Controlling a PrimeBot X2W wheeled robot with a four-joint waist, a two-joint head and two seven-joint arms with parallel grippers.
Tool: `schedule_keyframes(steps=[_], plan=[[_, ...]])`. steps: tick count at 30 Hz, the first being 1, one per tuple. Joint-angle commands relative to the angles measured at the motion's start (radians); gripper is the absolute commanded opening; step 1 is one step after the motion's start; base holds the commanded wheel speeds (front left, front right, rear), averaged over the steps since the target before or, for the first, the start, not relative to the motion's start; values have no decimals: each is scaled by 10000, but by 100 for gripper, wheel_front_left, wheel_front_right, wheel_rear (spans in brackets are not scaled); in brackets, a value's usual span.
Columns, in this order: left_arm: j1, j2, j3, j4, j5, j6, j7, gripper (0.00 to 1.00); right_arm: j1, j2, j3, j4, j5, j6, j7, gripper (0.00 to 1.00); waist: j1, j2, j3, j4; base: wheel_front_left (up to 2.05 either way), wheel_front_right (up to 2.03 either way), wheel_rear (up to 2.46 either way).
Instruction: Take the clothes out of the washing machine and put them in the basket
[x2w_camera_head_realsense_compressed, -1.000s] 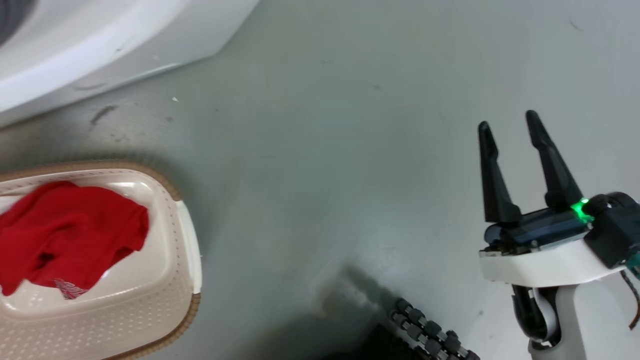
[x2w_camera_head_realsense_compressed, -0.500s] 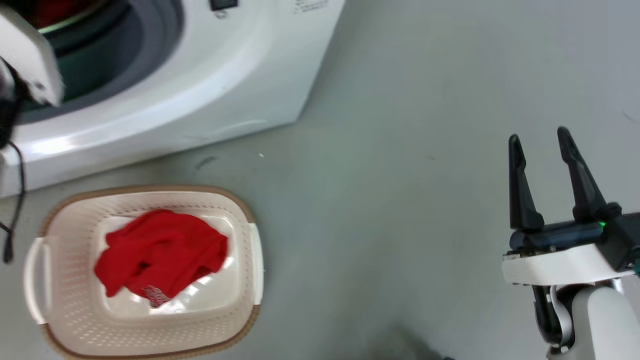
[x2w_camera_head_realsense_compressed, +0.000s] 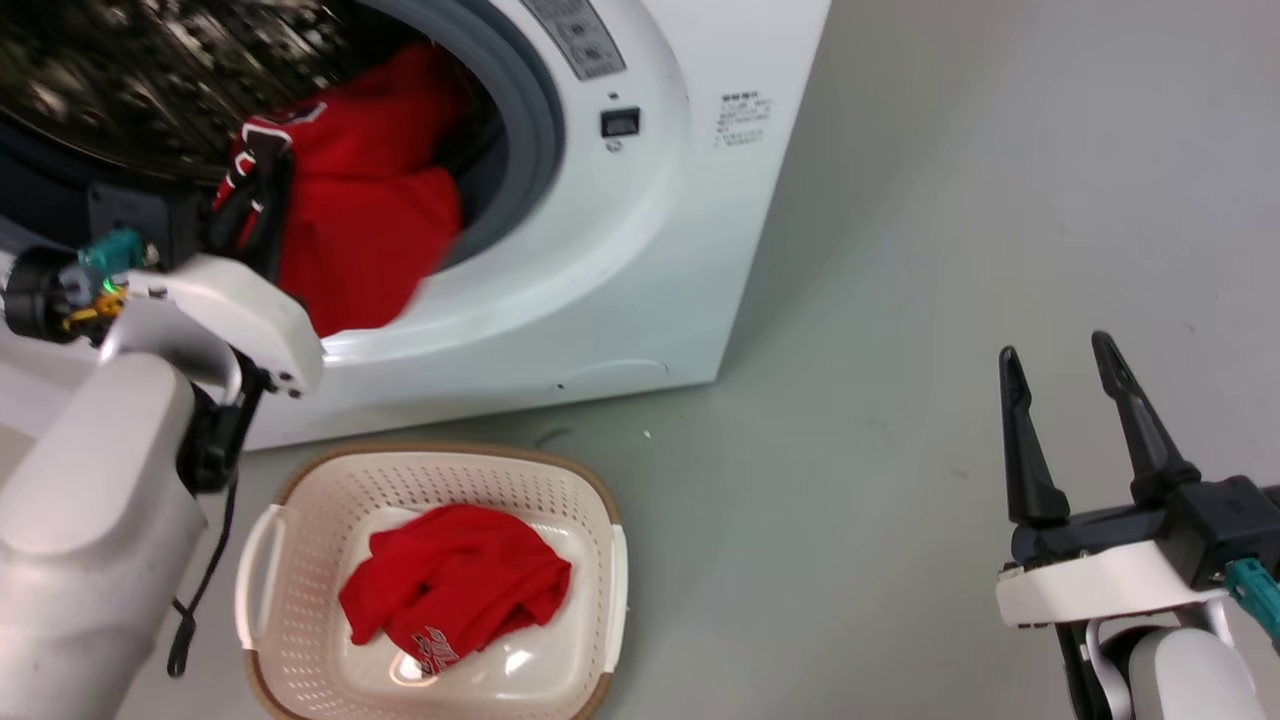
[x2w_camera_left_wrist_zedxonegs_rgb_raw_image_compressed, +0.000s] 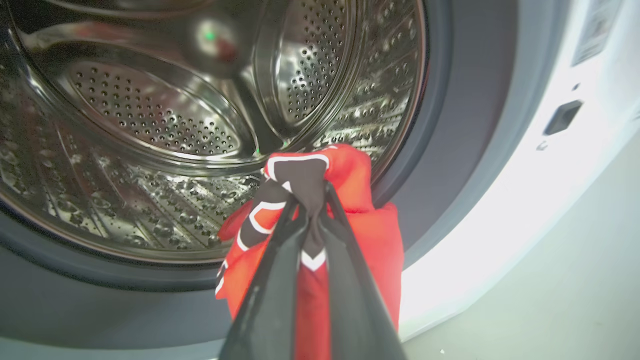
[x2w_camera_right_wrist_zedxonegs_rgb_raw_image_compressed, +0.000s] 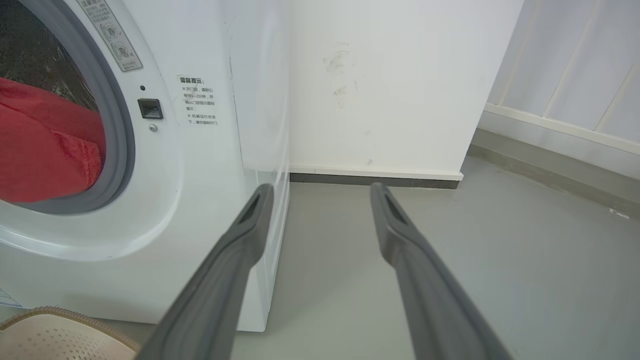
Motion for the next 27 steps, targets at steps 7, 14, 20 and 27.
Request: schedule_keyframes(steps=[7,14,20,27], plan=[[1888,163,366,-2655,133,1417,-715,0,515,9,-94,87,-173,-10,-20,100,3,0,-1277,672,0,0,0],[3576,235,559,-5052,253,2399,-887,0,771,12,-217,-21,-173,-11,-20,100,3,0,-1540,979,0,0,0],[4818,194,501,-6028,298,2899,-919,0,810,10,-248,-101,-245,-11,-20,100,3,0,-1504,1148,0,0,0],[5563,55,57,-5323,-34,2594,-672,0,604,10,-91,-174,-271,-11,-22,100,3,0,-997,1160,0,0,0]])
